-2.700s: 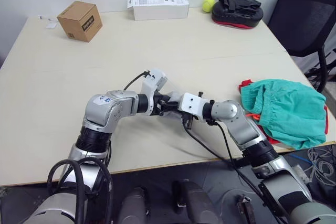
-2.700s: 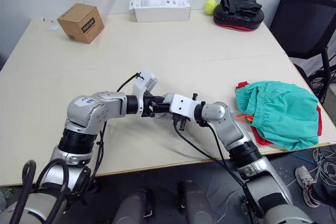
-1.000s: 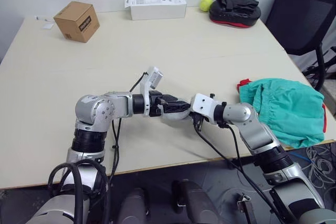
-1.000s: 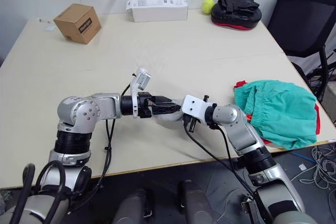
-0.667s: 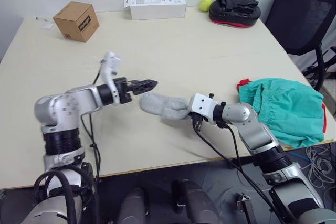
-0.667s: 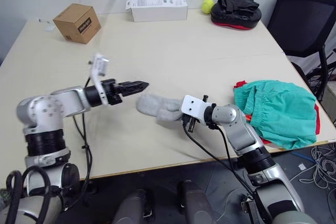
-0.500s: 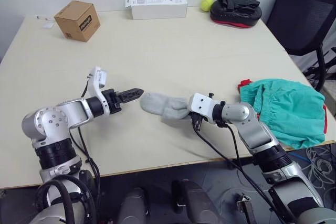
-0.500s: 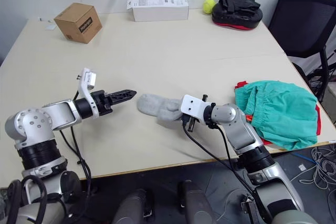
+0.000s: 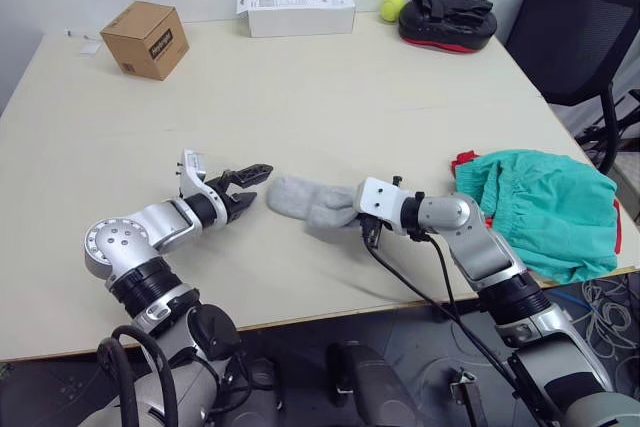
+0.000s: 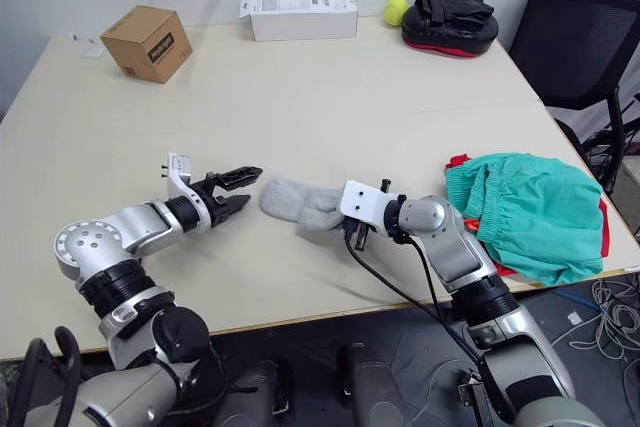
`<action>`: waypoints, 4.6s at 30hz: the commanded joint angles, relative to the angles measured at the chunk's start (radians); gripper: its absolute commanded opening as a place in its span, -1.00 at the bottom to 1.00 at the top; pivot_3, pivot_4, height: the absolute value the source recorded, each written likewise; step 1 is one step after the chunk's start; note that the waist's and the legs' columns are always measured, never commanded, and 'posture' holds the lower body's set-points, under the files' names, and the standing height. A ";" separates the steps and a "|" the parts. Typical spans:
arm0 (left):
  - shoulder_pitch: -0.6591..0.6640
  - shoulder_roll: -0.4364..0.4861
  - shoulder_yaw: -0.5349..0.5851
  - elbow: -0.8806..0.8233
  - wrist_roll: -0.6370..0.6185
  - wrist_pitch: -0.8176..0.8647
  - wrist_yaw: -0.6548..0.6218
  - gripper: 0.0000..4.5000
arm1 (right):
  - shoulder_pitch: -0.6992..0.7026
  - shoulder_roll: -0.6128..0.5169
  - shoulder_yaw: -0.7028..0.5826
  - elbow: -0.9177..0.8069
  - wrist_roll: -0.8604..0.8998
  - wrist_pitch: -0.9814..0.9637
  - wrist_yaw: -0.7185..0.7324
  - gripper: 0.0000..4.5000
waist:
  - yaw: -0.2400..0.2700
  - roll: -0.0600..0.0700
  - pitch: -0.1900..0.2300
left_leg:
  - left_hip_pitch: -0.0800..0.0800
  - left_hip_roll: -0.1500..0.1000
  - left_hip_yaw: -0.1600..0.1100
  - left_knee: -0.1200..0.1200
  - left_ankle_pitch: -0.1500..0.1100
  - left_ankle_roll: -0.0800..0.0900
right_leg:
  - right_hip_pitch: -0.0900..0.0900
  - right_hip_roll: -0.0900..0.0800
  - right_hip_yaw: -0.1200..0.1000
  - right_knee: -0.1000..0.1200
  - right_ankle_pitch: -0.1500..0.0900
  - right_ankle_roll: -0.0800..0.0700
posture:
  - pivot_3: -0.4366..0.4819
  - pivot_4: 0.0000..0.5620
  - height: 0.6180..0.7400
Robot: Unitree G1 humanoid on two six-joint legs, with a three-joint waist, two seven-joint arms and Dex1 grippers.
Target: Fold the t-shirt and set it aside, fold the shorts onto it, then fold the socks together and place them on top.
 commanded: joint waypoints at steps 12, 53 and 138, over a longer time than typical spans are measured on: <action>-0.081 0.111 -0.271 0.233 0.034 0.012 -0.114 0.19 | 0.025 0.005 0.012 -0.019 -0.008 0.017 -0.011 -1.00 | 0.007 0.000 0.000 | 0.000 -0.001 -0.001 0.000 0.001 0.000 | 0.001 -0.001 0.000 0.000 0.000 0.000 | -0.05 -0.47 1.00; -0.099 0.351 -1.197 -0.009 0.236 -0.499 -0.817 0.30 | 0.060 0.009 0.023 -0.054 -0.016 0.036 -0.024 -1.00 | -0.002 0.000 0.000 | 0.000 0.000 0.000 -0.006 0.005 0.004 | -0.003 0.000 0.001 0.000 -0.004 -0.003 | -0.05 -0.47 1.00; -0.017 0.280 -1.208 0.144 0.435 -0.739 -0.839 -0.99 | 0.065 -0.169 -0.231 -0.381 0.197 0.312 0.071 -1.00 | 0.020 0.001 0.000 | -0.002 -0.001 0.000 0.002 -0.001 0.016 | -0.001 -0.001 0.002 0.000 -0.003 -0.001 | -0.05 -0.47 1.00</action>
